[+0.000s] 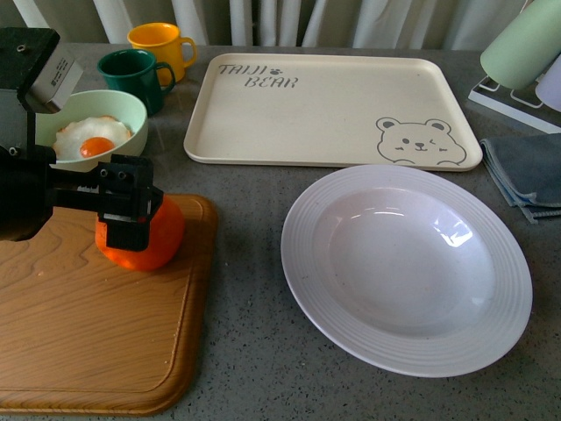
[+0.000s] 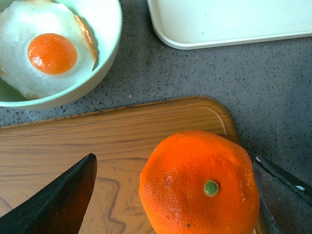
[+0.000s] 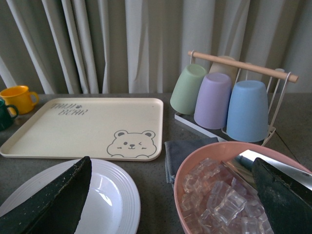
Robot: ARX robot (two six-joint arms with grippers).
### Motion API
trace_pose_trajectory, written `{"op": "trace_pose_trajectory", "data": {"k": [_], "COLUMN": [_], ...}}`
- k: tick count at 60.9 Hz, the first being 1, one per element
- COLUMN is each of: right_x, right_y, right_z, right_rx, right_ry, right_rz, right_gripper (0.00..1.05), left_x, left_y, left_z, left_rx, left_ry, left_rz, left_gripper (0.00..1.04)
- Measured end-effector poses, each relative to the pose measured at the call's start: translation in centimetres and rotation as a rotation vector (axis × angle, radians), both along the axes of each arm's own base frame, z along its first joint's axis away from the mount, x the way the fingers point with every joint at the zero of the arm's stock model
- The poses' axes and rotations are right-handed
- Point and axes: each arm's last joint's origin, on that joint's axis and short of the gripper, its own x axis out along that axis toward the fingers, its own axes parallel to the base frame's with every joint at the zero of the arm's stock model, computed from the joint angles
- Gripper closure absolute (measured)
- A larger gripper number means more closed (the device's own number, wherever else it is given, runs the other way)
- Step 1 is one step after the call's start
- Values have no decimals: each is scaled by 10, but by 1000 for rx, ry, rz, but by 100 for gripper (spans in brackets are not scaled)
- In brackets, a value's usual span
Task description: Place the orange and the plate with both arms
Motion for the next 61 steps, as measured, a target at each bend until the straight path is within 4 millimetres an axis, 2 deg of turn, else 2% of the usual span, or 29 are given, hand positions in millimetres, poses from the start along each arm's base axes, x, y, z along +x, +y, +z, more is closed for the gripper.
{"op": "trace_pose_trajectory", "data": {"k": [61], "right_x": [0], "right_y": [0], "right_z": [0], "right_rx": [0], "right_ry": [0], "right_rz": [0], "right_gripper": [9], "left_x": [2], "left_y": [-8], "left_z": [-9], "left_rx": [6], "left_ry": [53], "left_rz": [-68], "left_gripper": [9]}}
